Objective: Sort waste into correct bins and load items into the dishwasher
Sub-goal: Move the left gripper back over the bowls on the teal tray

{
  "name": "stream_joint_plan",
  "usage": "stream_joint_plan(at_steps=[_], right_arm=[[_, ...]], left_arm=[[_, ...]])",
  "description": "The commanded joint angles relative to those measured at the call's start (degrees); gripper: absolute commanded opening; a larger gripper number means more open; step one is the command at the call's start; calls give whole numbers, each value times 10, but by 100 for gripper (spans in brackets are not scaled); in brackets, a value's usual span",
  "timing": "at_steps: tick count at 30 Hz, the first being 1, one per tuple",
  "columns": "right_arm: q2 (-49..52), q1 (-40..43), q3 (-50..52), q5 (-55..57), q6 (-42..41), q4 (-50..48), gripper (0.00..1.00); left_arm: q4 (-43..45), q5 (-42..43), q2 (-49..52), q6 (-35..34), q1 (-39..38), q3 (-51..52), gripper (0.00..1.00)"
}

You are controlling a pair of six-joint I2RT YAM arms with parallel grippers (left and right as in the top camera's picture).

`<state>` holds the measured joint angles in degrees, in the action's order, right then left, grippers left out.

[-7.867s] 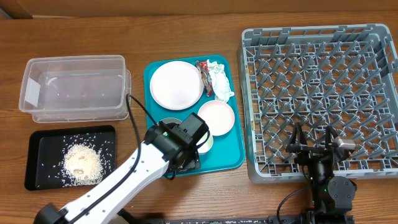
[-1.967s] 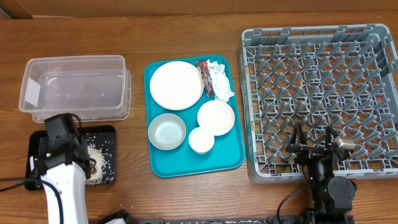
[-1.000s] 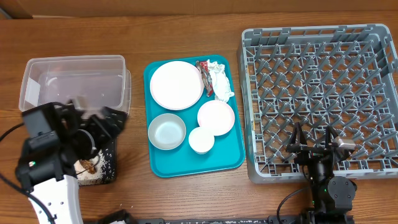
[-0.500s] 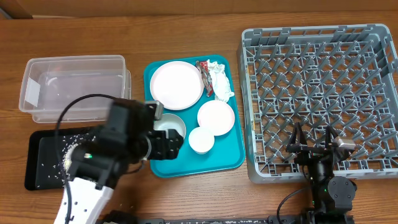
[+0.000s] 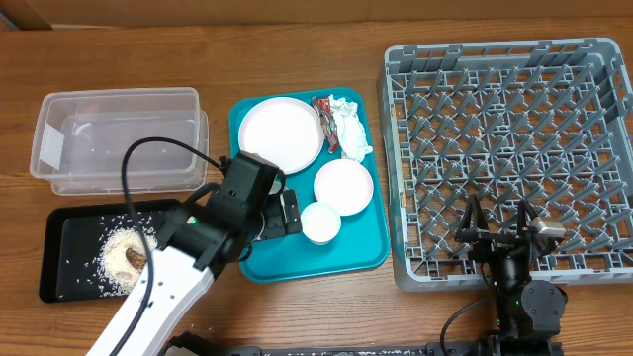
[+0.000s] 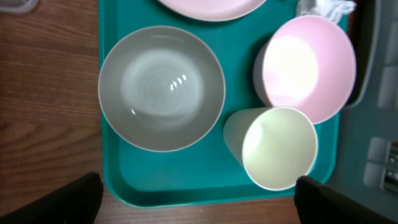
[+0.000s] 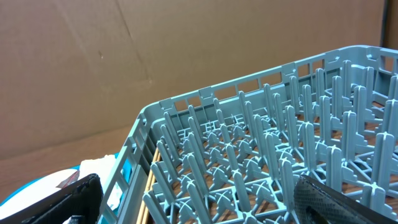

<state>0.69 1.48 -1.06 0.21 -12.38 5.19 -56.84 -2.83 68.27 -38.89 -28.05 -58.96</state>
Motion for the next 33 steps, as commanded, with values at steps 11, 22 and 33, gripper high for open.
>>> stream_joint_plan(at_steps=[11,22,33], right_arm=[[-5,2,6,-3,2,-4,100],[-5,2,6,-3,2,-4,100],[-5,2,6,-3,2,-4,100]], left_arm=[[5,-4,27,-33,-1,-18,100],[5,-5,2,-51,-1,-100,100],[3,-1,12,-50,-1,-113,100]])
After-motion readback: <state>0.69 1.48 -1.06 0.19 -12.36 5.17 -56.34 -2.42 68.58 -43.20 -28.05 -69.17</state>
